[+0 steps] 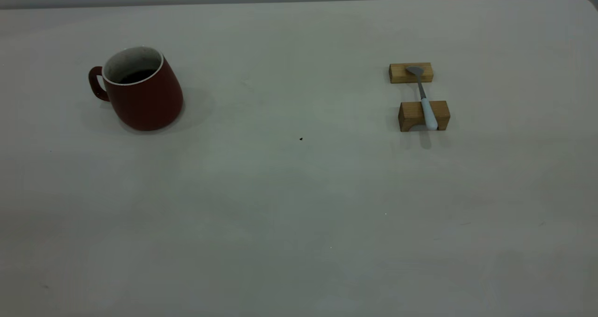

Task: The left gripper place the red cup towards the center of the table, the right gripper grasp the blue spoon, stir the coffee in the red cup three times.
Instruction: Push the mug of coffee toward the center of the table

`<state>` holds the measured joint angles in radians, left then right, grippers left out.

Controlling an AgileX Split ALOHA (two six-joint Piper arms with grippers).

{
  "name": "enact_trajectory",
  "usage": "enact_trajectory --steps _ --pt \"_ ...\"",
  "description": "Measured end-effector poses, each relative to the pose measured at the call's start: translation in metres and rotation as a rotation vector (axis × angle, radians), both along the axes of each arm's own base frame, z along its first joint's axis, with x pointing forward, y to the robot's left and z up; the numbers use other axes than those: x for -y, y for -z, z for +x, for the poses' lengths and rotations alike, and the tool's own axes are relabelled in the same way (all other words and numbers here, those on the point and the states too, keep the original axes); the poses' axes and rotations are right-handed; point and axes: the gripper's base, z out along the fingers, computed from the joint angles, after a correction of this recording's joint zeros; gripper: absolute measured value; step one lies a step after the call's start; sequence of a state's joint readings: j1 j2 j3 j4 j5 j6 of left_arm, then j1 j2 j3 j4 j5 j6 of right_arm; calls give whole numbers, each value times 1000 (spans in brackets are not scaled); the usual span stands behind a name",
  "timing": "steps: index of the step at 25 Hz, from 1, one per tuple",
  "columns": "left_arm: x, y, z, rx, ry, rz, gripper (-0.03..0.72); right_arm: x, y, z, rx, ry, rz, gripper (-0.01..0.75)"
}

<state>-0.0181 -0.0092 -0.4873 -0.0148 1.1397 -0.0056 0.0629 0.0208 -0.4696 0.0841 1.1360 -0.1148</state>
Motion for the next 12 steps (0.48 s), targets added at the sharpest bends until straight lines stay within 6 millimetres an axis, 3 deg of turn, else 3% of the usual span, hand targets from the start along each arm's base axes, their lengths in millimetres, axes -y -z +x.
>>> enact_trajectory --steps 5,9,12 --pt "0 -24 22 -79 -3 0 351 0 0 0 0 0 0 420" --pt "1 -52 74 -173 9 21 351 0 0 0 0 0 0 420" --pt "0 -59 123 -246 36 70 351 0 0 0 0 0 0 420"
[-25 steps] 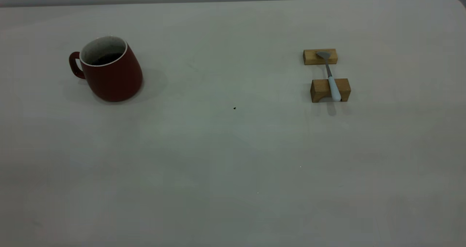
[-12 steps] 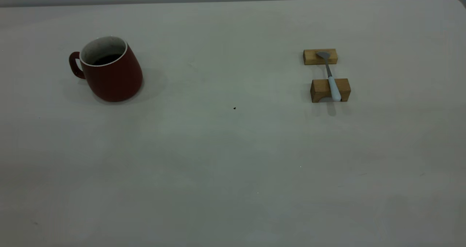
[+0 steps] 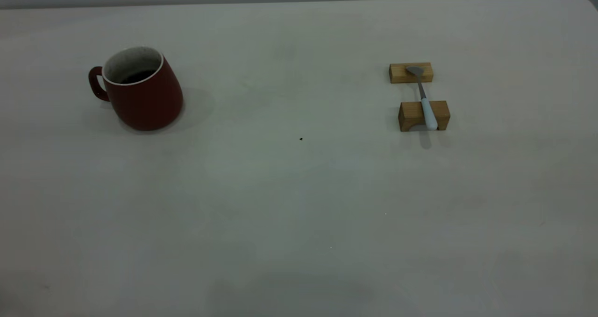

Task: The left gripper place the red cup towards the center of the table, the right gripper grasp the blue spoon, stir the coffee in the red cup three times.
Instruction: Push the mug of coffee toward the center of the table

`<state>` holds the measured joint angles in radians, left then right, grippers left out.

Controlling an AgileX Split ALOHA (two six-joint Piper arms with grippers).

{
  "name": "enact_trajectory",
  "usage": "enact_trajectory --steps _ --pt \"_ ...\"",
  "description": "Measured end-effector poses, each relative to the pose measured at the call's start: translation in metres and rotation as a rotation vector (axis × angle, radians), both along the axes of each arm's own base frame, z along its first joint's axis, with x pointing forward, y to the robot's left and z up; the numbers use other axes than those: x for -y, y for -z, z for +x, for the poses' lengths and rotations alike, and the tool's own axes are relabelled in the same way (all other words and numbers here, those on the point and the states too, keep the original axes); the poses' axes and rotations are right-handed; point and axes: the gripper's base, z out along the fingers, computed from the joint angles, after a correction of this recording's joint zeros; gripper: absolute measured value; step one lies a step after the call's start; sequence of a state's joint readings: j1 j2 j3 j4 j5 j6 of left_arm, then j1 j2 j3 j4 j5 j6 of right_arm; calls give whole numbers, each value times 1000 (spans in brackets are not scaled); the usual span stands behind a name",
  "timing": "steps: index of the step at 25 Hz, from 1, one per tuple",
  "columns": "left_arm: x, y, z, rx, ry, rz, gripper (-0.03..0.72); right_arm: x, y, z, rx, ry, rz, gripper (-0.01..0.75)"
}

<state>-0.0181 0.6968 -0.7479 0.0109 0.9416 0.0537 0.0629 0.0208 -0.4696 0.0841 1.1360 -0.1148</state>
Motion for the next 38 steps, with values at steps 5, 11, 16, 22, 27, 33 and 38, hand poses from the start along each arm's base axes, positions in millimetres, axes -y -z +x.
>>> enact_trajectory --steps 5,11,16,22,27,33,38 --pt "0 9 82 -123 150 116 389 0 0 0 0 0 0 420" --pt "2 51 174 -294 344 202 576 0 0 0 0 0 0 420" --pt "3 97 240 -391 503 255 637 0 0 0 0 0 0 420" --pt "7 146 287 -494 662 290 624 0 0 0 0 0 0 420" --pt "15 177 306 -514 884 362 590 0 0 0 0 0 0 420" --pt "19 203 327 -471 971 421 584 0 0 0 0 0 0 420" --pt "18 224 335 -512 1043 499 584 0 0 0 0 0 0 420"
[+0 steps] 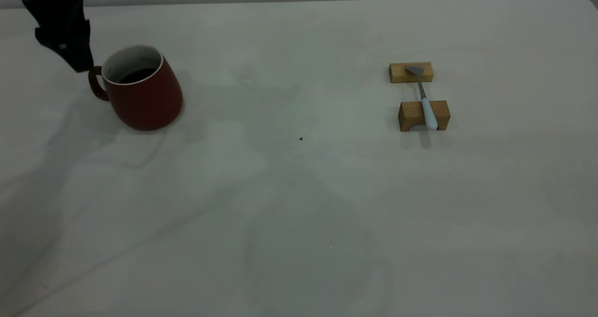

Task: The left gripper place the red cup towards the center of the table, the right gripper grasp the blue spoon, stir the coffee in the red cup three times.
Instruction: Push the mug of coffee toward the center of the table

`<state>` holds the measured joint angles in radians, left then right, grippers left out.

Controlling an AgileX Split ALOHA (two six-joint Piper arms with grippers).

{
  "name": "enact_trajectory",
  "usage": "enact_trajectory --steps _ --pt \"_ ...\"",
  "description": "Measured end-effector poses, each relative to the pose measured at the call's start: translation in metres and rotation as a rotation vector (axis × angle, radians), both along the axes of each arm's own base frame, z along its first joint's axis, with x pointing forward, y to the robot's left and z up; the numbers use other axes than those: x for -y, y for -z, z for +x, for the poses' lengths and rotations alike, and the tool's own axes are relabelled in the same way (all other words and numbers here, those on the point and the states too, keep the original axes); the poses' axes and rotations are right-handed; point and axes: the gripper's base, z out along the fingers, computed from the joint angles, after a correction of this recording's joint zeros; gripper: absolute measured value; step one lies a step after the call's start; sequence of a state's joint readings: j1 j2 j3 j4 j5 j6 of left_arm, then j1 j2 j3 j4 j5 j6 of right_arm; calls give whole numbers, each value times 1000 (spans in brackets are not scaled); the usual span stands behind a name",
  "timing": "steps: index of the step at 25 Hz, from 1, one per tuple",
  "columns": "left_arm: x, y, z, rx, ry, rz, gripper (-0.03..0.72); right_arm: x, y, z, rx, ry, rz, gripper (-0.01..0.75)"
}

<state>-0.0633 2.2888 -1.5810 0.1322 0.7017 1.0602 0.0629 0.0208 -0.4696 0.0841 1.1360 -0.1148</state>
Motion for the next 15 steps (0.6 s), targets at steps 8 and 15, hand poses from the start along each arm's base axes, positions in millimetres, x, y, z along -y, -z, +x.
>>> enact_trajectory --steps 8,15 --pt "0 17 5 -6 103 47 583 0 0 0 0 0 0 420" --pt "1 42 7 -10 153 41 583 0 0 0 0 0 0 420"
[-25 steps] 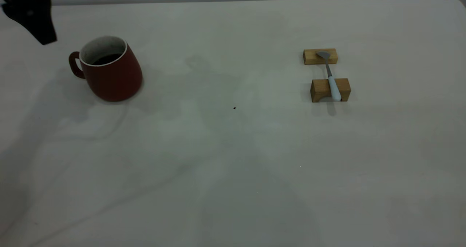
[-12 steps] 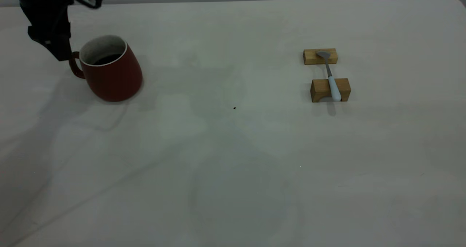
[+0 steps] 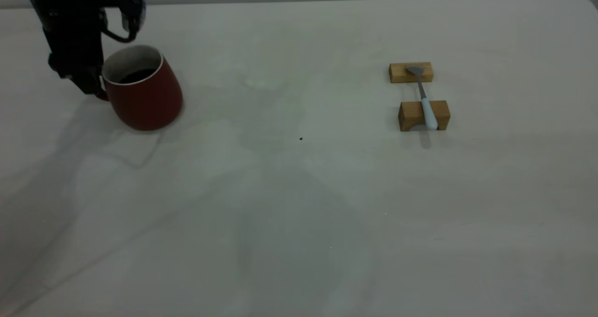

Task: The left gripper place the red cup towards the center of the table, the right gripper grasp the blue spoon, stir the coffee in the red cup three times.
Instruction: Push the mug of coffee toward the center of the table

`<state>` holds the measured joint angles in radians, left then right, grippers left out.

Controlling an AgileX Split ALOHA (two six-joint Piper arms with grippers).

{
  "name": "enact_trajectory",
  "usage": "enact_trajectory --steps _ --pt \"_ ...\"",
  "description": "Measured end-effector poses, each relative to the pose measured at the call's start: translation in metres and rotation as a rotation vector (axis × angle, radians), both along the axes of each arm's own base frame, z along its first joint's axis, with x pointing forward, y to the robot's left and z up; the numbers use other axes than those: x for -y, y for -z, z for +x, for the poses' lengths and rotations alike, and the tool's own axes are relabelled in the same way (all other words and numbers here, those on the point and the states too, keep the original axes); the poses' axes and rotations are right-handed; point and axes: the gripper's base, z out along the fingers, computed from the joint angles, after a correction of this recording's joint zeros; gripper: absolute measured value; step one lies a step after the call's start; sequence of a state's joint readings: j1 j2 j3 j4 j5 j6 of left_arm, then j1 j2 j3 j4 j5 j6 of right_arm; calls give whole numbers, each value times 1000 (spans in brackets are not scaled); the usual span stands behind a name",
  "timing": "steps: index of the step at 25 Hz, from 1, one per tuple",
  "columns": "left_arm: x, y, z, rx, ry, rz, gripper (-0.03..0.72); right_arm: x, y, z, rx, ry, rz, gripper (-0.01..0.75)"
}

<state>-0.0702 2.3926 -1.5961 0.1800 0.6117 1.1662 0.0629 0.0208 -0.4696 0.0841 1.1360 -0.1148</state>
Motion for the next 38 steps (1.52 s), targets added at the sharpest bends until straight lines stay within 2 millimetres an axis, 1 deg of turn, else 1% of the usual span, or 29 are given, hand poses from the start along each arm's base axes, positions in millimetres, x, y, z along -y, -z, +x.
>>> enact_trajectory --steps 4,7,11,13,15,20,22,26,35,38 --pt "0 4 0 -4 5 -2 567 0 0 0 0 0 0 420" --pt "0 5 0 -9 6 -1 511 0 0 0 0 0 0 420" --pt "0 5 -1 -11 6 -1 370 0 0 0 0 0 0 420" --pt "1 5 0 -9 4 -1 280 0 0 0 0 0 0 420" --pt "3 5 -2 -23 -1 -4 219 0 0 0 0 0 0 420" --pt "17 5 -2 -19 30 -2 210 0 0 0 0 0 0 420" --pt "25 5 -3 -19 48 0 210 0 0 0 0 0 0 420" --pt "51 5 -6 -16 75 -3 210 0 0 0 0 0 0 420" --pt "128 7 -25 -6 204 -11 210 0 0 0 0 0 0 420" --pt "147 8 -32 -3 241 -15 210 0 0 0 0 0 0 420"
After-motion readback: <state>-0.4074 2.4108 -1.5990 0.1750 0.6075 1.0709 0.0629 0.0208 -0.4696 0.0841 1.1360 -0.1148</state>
